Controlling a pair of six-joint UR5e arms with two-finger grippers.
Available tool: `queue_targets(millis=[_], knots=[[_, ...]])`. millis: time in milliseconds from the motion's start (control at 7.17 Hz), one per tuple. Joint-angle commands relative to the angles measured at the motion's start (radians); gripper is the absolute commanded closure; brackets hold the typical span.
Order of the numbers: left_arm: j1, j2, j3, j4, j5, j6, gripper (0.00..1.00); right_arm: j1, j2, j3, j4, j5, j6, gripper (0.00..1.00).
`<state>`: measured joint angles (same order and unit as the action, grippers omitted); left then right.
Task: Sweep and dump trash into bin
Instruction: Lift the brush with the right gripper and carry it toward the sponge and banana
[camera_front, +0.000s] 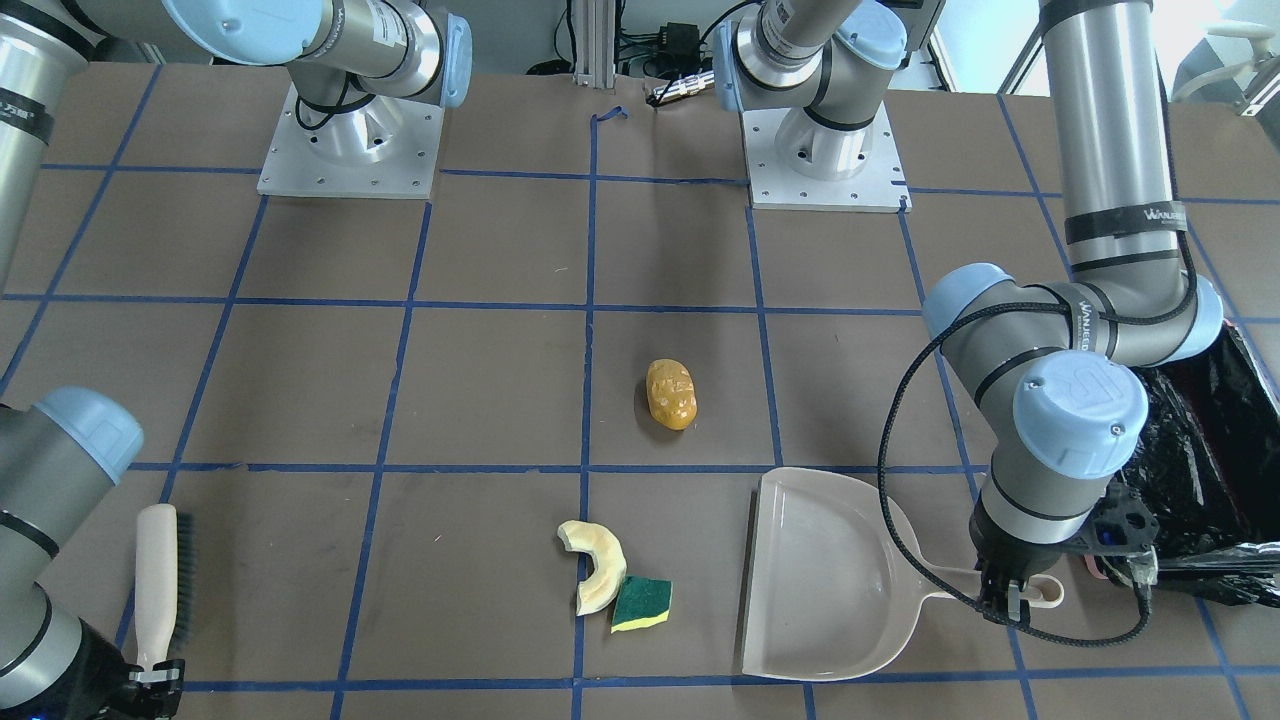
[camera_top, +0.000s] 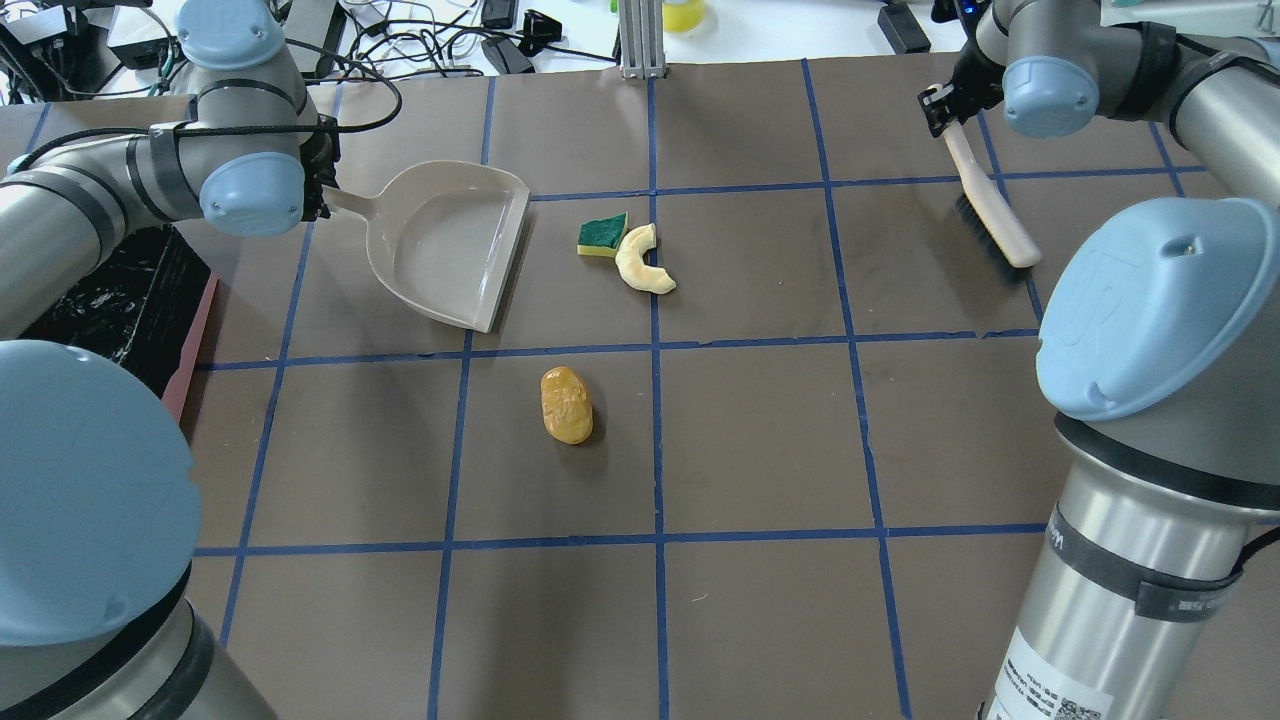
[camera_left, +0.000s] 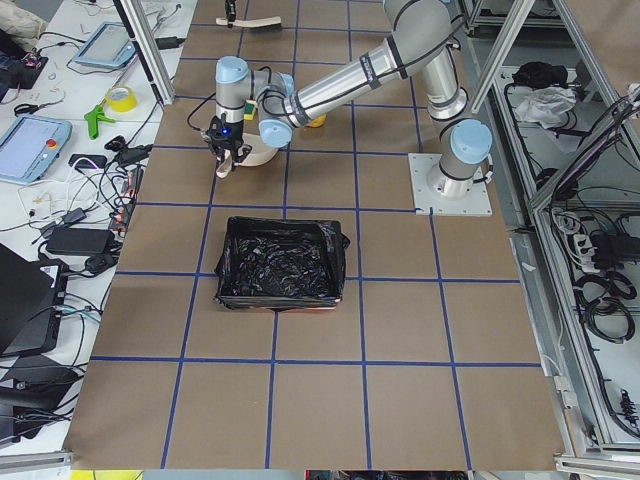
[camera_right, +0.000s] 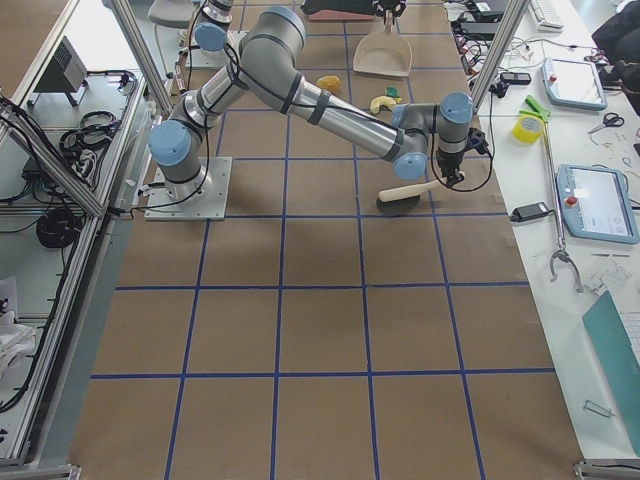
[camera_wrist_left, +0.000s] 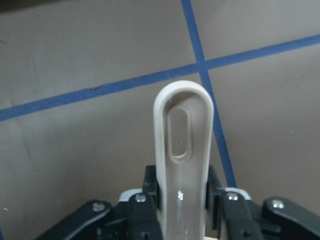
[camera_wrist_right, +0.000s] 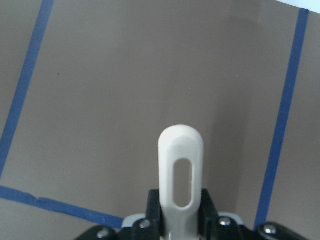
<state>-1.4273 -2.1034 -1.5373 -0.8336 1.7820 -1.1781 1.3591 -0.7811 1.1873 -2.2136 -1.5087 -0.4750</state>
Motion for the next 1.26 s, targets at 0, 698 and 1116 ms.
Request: queue_targets(millis=[0,698,1116], knots=[[-0.062,0.011,0.002,0.007,0.09,-0.053,1.0,0.0,-0.009,-0.002,0.002,-0.01,0.042,0.89],[-0.125,-0.017,0.0,-0.057,0.129,-0.293,1.0,0.069,-0.052,-0.041,0.025,-0.015,0.275,0.98],[-0.125,-0.018,-0.001,-0.068,0.132,-0.307,1.0,0.19,-0.06,-0.043,-0.024,-0.013,0.528,1.0]])
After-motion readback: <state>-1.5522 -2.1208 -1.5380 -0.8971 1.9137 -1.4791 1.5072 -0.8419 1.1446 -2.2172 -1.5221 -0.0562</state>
